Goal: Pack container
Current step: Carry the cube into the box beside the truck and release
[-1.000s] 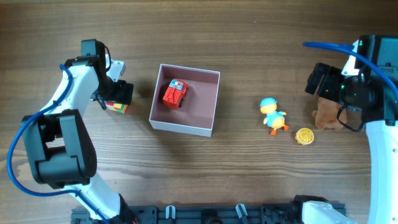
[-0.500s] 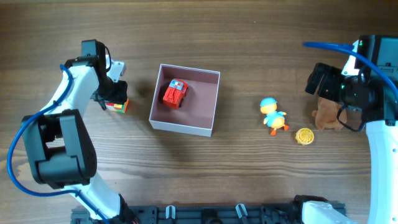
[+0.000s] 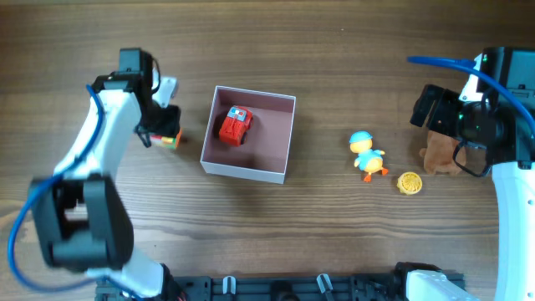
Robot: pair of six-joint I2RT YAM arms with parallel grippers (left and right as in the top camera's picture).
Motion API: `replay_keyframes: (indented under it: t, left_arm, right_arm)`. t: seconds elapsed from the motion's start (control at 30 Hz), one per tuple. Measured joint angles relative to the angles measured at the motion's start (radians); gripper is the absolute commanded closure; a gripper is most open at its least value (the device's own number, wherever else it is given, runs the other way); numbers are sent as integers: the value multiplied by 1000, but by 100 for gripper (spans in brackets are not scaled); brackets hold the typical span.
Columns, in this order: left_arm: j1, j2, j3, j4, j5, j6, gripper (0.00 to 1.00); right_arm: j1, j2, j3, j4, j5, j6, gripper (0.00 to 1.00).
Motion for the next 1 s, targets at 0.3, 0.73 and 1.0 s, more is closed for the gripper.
replay_keyframes:
  t: [0.3, 0.73, 1.0]
  left_arm:
    - [-346, -328, 39, 22, -60, -108, 96]
    - [-554, 59, 39, 225, -42, -196, 92]
    - [-562, 140, 38, 310, -36, -201, 30]
  right_arm:
    - [0, 0, 0, 0, 0, 0, 0]
    - [0, 0, 0, -1, 0, 0, 0]
    - [0, 0, 0, -1, 0, 0, 0]
